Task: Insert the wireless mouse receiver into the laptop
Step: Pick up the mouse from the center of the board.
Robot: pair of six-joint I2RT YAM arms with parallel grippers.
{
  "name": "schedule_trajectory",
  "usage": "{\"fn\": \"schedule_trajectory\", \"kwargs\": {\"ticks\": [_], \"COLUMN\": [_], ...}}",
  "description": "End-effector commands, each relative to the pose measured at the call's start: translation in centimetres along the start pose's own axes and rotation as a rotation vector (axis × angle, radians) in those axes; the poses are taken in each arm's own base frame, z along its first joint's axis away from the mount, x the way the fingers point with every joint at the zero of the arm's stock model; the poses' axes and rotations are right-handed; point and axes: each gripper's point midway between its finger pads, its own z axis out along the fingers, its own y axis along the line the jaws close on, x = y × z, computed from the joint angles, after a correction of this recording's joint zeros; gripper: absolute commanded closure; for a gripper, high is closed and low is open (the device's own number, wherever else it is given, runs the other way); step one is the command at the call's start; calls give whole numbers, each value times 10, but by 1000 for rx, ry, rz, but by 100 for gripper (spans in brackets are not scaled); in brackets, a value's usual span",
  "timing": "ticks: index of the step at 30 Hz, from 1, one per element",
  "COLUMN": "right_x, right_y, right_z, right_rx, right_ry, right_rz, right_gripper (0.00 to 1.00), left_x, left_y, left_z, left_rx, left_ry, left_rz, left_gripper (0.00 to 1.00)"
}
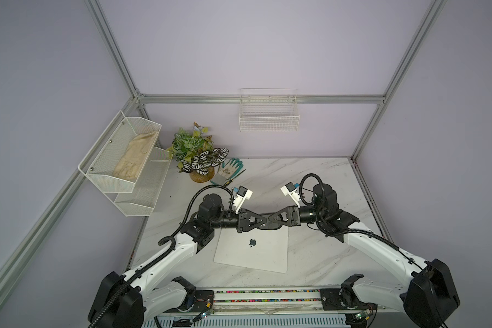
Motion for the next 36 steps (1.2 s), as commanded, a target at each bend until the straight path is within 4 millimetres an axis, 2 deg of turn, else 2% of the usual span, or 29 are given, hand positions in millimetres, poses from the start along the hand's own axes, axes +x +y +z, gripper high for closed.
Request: {"fn": "schedule_trajectory", "kwargs": {"ticks": [1,3,8,10,11,13,15,22,28,36], "right_x": [-3,0,2,2,1,0,-1,-5,-7,-7], "right_y": [14,12,13,16,16,17,19,22,22,16], "right_z": [-4,-4,-5,-6,-6,-7,-8,-9,-8,-5], "right_rx": [-10,-8,-16,-17,-17,-14,-14,-16,-23,-31], "right_ry": [-4,4,2,-5,-7,-15,-20,-33,-45,-50], "right_rz": [-33,-27,-25,-30,-32,-31,-36,-41,-37,-16], "right_gripper": [56,60,82,88,90,90,90,91,91,91], "left_x": [-8,-9,-13,-13,-13,-12,-12,-4,-11,-14], "left_y": [8,8,10,11,11,8,7,9,-4,-11], "left_z": [-4,-4,-3,-2,-2,-1,-2,-2,0,0], "left_rx": [-65,-64,-72,-71,-63,-44,-35,-10,116,165], "left_ry": [-48,-48,-71,-74,-71,-69,-73,-79,-122,-145], "left_rz": [34,28,4,-8,-10,-14,-15,-61,-121,-148], "left_gripper": [100,100,100,75,70,47,38,36,39,43]}}
